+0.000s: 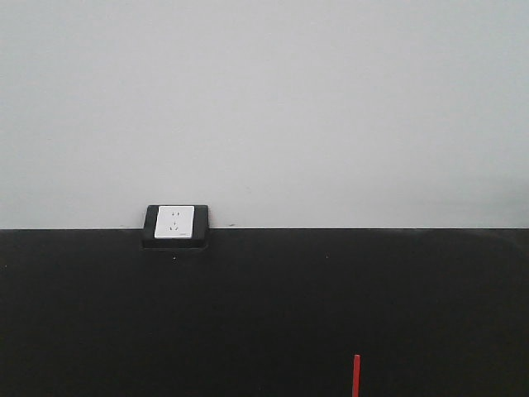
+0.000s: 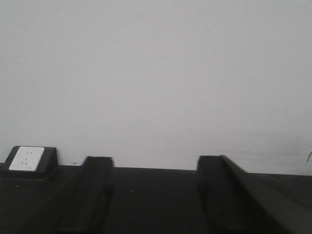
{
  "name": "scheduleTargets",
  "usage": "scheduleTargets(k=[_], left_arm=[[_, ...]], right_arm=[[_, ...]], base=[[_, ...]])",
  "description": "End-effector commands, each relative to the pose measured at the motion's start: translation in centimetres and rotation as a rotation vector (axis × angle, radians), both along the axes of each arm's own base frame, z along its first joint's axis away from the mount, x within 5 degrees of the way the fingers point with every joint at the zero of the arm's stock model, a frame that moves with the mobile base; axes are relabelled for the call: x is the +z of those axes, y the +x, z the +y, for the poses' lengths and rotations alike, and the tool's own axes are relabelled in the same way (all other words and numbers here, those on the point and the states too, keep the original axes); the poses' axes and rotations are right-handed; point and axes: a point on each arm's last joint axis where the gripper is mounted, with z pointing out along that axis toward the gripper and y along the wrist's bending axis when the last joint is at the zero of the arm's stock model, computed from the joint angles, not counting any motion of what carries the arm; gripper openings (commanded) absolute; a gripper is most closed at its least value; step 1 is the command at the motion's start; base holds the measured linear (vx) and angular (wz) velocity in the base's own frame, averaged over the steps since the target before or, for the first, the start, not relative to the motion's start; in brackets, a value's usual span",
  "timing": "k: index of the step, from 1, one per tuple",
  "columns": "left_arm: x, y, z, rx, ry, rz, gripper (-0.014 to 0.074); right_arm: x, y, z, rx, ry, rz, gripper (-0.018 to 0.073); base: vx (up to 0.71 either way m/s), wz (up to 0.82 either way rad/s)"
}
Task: Grab beaker from right and move to left
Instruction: 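Close the right gripper around the glass beaker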
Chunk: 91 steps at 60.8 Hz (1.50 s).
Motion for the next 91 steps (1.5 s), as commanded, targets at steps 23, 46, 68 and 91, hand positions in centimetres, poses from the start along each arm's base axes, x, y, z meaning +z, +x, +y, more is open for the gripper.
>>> scheduleTargets(k=[23,46,68,91], left_arm=[[0.1,0.2,-0.1,-0.011,-0.003,-0.064,-0.0006],[0.1,0.2,-0.1,-0.011,-0.003,-0.064,-0.0006],[0.1,0.2,-0.1,-0.011,-0.003,-0.064,-0.0006],[0.1,0.2,-0.1,-0.011,-0.003,-0.064,-0.0006]], right_arm=[[1.6,1.4,-0.1,-0.008,0.088,-0.205,0.0687],[-11.8,0.4,3.9,0.436,0.005,-0.007,0.0577],[-19.5,-1.1,4.6,0.537,0.086,0.264,0.0513],[-22.6,2.9,5.7,0.642,0.037,0.306,0.0513]], base=[[0.00,0.00],[0.00,0.00],[0.00,0.00],[0.00,0.00]])
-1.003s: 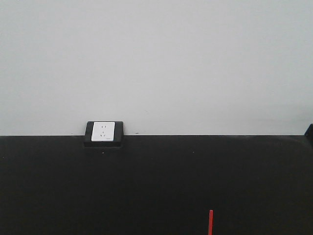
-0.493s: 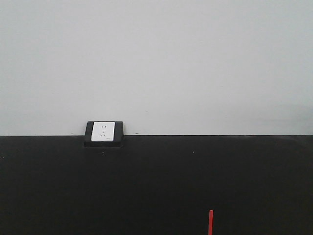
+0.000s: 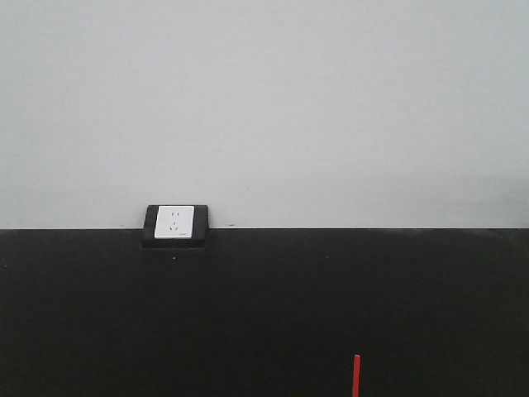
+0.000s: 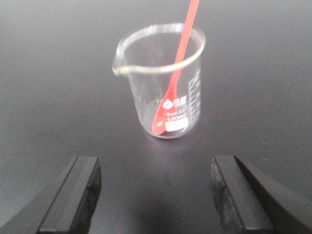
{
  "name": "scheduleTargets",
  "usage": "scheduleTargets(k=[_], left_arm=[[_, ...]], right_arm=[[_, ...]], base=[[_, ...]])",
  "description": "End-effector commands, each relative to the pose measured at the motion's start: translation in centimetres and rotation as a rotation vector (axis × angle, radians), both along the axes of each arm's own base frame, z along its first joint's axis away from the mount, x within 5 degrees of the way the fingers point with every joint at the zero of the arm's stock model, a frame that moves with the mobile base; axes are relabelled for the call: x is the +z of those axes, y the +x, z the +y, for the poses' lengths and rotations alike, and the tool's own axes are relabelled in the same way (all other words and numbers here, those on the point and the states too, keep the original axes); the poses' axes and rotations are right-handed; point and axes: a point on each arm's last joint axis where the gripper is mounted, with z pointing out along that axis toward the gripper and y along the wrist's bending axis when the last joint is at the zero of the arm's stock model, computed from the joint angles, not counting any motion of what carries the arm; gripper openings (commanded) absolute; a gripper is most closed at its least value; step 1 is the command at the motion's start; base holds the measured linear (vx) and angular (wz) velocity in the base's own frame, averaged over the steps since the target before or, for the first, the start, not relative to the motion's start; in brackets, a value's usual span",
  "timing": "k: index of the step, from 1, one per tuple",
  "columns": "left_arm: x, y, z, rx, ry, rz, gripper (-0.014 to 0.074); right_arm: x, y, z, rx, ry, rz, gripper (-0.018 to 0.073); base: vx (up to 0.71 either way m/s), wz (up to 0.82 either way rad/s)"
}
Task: Grab beaker from right and move to left
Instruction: 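Close the right gripper around the glass beaker, then lift the beaker off the bench with the right gripper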
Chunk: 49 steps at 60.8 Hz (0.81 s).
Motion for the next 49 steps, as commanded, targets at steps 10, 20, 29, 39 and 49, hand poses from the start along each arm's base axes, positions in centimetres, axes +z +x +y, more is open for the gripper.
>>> scheduleTargets(k=[10,20,29,39,49], left_arm=[[0.1,0.2,-0.1,-0.011,-0.003,-0.064,-0.0006],[0.1,0.2,-0.1,-0.011,-0.003,-0.064,-0.0006],[0.1,0.2,-0.1,-0.011,-0.003,-0.064,-0.0006],[0.1,0.2,-0.1,-0.011,-0.003,-0.064,-0.0006],[0.1,0.2,-0.1,-0.011,-0.003,-0.064,-0.0006]], right_arm=[[1.6,3.7,1.0,0.054,0.136,-0.216,0.0515],[1.5,4.1,0.7,0.007,0.133,-0.217,0.0540],[1.6,4.6,0.5,-0.018,0.125,-0.233,0.0580],[2.1,5.5,1.0,0.035,0.130,-0.279,0.0594],[2.7,6.4,1.3,0.073,0.136,-0.318,0.0595]], base=[[0.00,0.00],[0.00,0.00],[0.00,0.00],[0.00,0.00],[0.00,0.00]])
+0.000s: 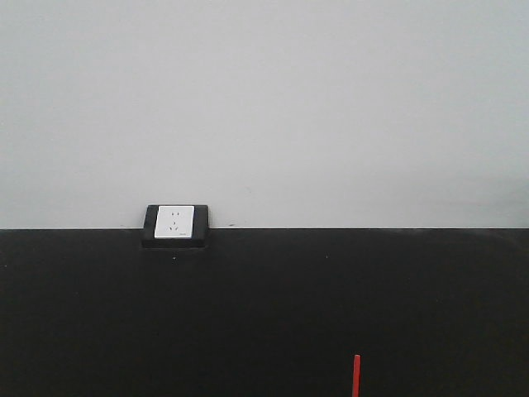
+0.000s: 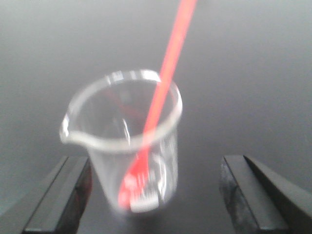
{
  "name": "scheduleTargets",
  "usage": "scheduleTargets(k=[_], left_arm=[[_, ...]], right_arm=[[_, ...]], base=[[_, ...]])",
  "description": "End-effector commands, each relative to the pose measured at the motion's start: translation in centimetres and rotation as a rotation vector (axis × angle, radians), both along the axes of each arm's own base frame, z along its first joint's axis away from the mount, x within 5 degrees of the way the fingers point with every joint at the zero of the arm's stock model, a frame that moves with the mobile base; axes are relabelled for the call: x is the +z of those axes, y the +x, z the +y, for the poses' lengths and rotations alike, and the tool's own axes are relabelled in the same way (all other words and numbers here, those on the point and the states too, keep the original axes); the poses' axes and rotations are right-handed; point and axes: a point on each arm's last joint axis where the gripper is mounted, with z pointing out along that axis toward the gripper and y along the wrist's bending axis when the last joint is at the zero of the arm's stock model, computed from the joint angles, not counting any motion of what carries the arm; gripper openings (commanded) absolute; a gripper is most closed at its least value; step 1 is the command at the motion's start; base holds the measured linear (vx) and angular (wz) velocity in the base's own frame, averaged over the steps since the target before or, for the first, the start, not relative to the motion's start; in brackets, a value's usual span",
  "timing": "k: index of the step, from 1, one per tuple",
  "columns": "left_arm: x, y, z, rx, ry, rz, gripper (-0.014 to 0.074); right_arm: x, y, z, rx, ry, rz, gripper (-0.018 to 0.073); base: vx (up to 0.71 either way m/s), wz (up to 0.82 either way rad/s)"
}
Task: Grab beaker from right and move to left
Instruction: 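Lift the beaker off the bench with the right gripper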
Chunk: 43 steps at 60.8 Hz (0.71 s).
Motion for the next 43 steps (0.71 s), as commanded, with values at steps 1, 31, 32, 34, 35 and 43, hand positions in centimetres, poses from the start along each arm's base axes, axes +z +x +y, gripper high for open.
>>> scheduleTargets(k=[1,31,32,34,35,43], left_arm=[[0.1,0.2,-0.1,-0.011,-0.003,-0.064,-0.0006],[0.1,0.2,-0.1,-0.011,-0.003,-0.064,-0.0006],[0.1,0.2,-0.1,-0.011,-0.003,-0.064,-0.0006],[0.1,0.2,-0.1,-0.011,-0.003,-0.064,-0.0006],[0.1,0.2,-0.1,-0.011,-0.003,-0.064,-0.0006],[0.1,0.2,-0.1,-0.011,-0.003,-0.064,-0.0006]], right_arm=[[2.8,1.0,0.5,0.037,0.139,-0.213,0.0595],[1.1,2.2,1.2,0.113,0.158,-0.149,0.0595],[1.0,2.3,1.3,0.120,0.157,-0.149,0.0594],[0.9,2.4,1.4,0.133,0.157,-0.148,0.0593],[0.9,2.4,1.4,0.137,0.157,-0.147,0.0593],[0.5,3.1,1.6,0.163,0.166,-0.139,0.0593]], base=[[0.00,0.00],[0.00,0.00],[0.00,0.00],[0.00,0.00],[0.00,0.00],[0.00,0.00]])
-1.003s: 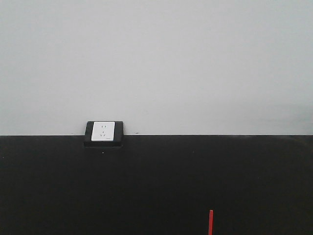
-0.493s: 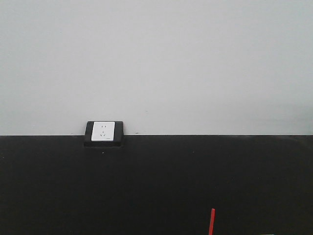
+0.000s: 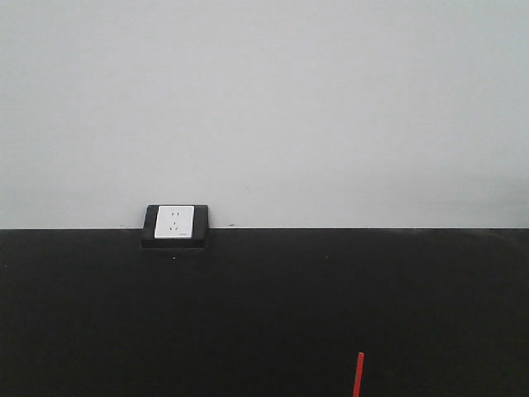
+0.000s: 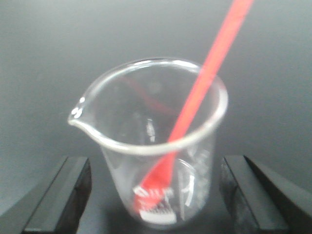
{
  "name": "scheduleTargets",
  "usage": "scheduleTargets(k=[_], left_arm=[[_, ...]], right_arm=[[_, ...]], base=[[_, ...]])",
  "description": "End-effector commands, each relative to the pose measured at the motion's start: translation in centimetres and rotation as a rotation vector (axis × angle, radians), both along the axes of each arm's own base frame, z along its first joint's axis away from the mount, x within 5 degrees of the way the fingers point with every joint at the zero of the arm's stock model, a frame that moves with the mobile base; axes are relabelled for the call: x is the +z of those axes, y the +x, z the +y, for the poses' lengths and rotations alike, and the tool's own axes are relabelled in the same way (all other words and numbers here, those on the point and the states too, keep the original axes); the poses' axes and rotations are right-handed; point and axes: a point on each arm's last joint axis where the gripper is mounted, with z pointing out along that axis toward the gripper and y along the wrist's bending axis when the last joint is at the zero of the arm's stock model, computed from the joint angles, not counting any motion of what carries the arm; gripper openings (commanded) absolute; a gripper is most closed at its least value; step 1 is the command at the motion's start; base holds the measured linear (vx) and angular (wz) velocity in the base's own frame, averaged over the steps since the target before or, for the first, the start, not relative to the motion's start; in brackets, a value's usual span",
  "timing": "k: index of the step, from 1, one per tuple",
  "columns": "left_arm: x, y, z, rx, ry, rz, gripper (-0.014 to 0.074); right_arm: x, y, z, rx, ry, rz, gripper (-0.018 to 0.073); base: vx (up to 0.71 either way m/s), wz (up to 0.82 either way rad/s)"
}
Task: Grab beaker from right and move to left
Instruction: 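Lift the beaker off the bench with the right gripper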
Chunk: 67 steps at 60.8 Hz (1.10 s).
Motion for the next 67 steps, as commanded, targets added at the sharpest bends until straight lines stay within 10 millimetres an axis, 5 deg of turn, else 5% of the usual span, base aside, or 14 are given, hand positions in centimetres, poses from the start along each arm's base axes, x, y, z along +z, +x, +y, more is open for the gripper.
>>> scheduleTargets(k=[1,26,46,67], left_arm=[[0.1,0.2,-0.1,-0.011,-0.003,-0.064,-0.0006],[0.1,0.2,-0.1,-0.011,-0.003,-0.064,-0.0006],[0.1,0.2,-0.1,-0.011,-0.003,-0.064,-0.0006],[0.1,0.2,-0.1,-0.011,-0.003,-0.064,-0.0006]], right_arm=[[2.7,1.0,0.5,0.029,0.170,-0.169,0.0593],[3.3,2.5,0.8,0.045,0.178,-0.219,0.0587],[2.7,3.4,0.9,0.047,0.183,-0.211,0.0501],[2.8,3.3,0.9,0.025,0.230,-0.137,-0.0015]], base=[[0.00,0.00],[0.00,0.00],[0.00,0.00],[0.00,0.00]])
